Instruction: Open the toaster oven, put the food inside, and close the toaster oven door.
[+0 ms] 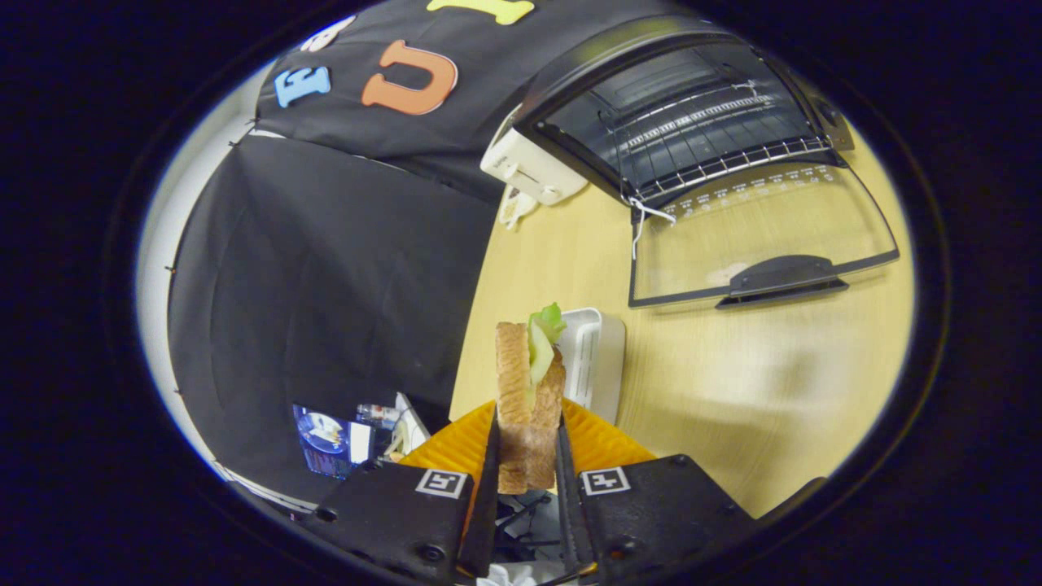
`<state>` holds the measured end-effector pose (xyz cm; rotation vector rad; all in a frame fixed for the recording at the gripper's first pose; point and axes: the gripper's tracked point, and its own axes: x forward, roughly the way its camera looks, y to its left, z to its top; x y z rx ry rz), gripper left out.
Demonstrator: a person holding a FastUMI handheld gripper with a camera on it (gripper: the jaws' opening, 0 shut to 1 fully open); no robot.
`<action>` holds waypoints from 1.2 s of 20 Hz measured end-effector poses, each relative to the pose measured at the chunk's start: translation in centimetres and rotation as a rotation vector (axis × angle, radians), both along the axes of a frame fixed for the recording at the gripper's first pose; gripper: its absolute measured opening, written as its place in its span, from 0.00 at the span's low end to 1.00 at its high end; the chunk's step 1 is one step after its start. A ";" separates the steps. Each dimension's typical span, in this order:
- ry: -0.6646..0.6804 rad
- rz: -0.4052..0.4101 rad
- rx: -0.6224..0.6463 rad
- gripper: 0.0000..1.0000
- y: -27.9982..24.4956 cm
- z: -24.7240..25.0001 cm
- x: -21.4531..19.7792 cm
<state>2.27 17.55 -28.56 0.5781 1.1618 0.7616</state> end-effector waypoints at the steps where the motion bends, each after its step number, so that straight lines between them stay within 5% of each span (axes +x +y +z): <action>1: -0.022 -0.017 0.021 0.37 -0.4 0.4 0.6; 7: -0.202 -0.152 0.056 0.37 -2.6 1.2 4.8; 24: -0.292 -0.968 0.252 0.38 -14.3 0.3 21.3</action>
